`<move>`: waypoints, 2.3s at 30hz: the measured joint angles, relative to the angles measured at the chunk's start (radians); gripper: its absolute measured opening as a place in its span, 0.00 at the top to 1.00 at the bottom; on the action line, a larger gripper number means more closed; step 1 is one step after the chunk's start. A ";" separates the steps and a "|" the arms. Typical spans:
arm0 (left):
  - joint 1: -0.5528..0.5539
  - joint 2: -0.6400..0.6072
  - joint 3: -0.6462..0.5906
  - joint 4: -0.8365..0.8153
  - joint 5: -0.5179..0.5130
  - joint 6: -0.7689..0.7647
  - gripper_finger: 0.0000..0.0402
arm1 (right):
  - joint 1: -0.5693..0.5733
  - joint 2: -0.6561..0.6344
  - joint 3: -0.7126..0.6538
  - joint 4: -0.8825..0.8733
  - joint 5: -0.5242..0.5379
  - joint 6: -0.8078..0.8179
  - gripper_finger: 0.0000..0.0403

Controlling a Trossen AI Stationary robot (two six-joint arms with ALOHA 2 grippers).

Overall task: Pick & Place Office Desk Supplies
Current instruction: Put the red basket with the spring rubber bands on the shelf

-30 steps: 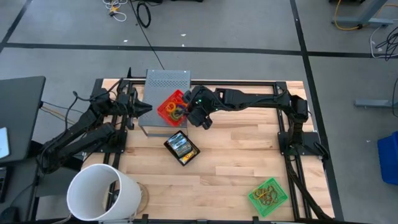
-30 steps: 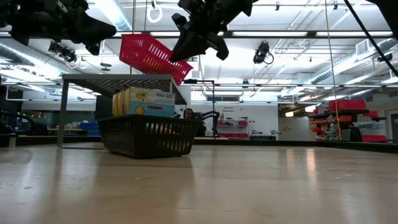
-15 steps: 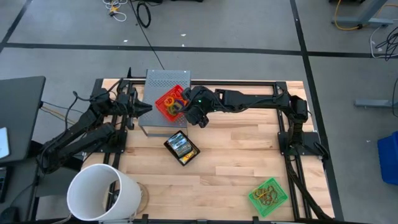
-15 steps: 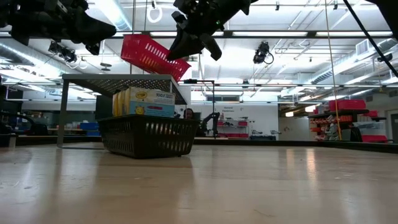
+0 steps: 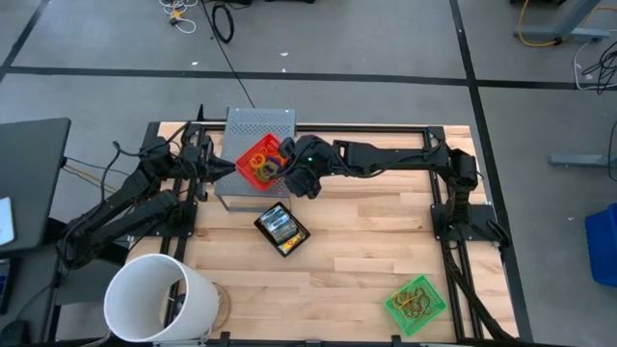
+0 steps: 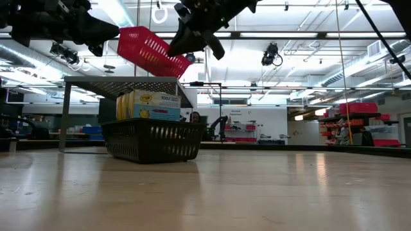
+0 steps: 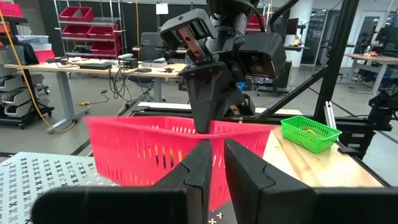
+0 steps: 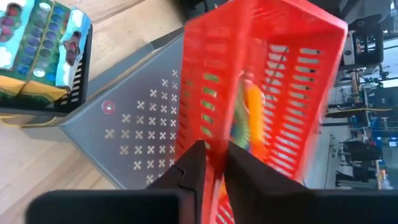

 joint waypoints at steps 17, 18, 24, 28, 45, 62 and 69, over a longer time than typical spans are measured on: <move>0.000 0.001 0.000 -0.035 0.000 0.020 0.88 | -0.001 -0.002 0.000 0.038 0.005 -0.017 0.62; 0.000 0.001 0.000 -0.035 0.000 0.020 0.88 | 0.001 -0.002 0.000 0.038 0.012 -0.007 0.62; 0.000 0.001 0.000 -0.034 -0.001 0.017 0.88 | 0.021 -0.003 0.000 0.059 0.135 0.091 0.66; 0.000 0.001 0.000 -0.034 -0.002 0.014 0.88 | 0.023 -0.003 0.000 0.057 0.247 0.131 0.86; 0.000 0.001 0.000 -0.031 0.016 -0.083 0.88 | -0.118 -0.003 0.000 -0.102 0.259 0.310 1.00; 0.000 0.000 0.000 -0.030 -0.002 -0.072 0.88 | -0.147 -0.003 0.000 -0.164 -0.041 0.335 1.00; 0.000 0.000 0.000 -0.030 -0.002 -0.070 0.88 | -0.110 -0.002 0.000 -0.308 -0.248 0.288 1.00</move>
